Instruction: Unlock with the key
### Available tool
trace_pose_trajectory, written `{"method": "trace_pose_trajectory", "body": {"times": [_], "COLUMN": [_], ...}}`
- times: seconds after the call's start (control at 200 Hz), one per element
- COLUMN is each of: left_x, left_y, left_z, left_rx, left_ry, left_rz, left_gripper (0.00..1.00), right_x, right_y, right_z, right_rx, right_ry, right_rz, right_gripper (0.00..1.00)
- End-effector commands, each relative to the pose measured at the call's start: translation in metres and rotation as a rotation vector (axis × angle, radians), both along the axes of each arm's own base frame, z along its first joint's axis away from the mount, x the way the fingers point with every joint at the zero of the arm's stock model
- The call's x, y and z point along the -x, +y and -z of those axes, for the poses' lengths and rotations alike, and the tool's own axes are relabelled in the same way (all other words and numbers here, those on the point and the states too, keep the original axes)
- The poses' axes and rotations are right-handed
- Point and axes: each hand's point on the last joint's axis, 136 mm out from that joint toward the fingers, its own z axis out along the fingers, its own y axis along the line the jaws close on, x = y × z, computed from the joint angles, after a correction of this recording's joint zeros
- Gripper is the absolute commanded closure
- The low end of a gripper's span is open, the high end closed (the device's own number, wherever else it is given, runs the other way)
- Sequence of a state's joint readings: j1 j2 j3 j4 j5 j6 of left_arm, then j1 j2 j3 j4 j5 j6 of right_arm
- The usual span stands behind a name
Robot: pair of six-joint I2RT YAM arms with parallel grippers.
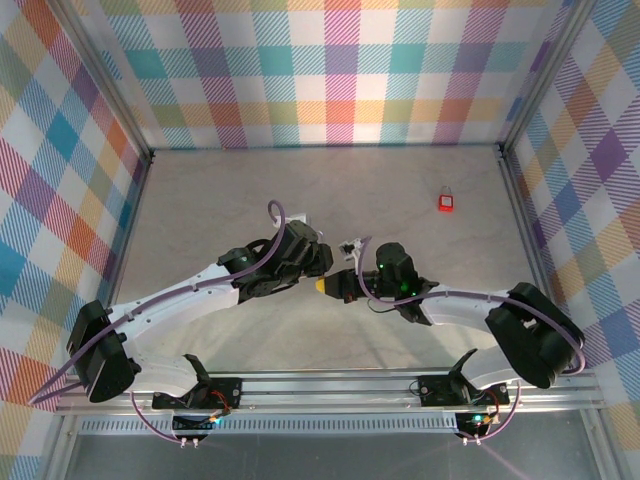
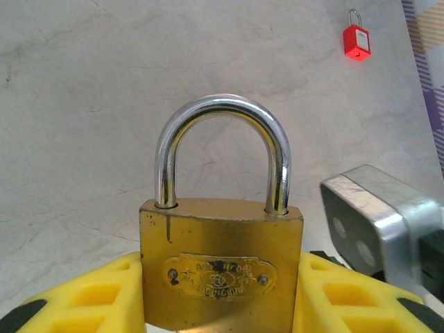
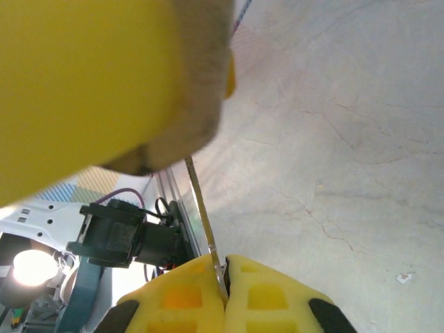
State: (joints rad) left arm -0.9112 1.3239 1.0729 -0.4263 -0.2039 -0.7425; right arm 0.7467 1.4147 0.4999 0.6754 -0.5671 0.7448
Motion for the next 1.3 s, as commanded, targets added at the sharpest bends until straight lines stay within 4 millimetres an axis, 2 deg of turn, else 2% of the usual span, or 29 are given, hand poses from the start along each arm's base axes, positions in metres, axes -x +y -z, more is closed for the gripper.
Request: {"method": "trace_pose_trajectory", "body": {"times": [0.0, 0.31, 0.775, 1.295], "left_x": [-0.003, 0.000, -0.003, -0.004], "left_y": [-0.007, -0.008, 0.001, -0.001], "left_z": [-0.042, -0.030, -0.025, -0.018], "left_rx": [0.054, 0.039, 0.008, -0.001], "left_ry": [-0.092, -0.077, -0.088, -0.079], "left_rz": [0.013, 0.016, -0.021, -0.023], "left_gripper": [1.00, 1.00, 1.00, 1.00], "right_x": [-0.004, -0.007, -0.003, -0.001], "right_y": [0.007, 0.010, 0.009, 0.013], "right_z": [-0.011, -0.018, -0.023, -0.028], "right_rx": [-0.020, -0.037, -0.051, -0.073], "right_ry": [-0.028, -0.037, -0.039, -0.038], "right_rz": [-0.010, -0.009, -0.019, -0.036], "right_gripper": [1.00, 1.00, 1.00, 1.00]}}
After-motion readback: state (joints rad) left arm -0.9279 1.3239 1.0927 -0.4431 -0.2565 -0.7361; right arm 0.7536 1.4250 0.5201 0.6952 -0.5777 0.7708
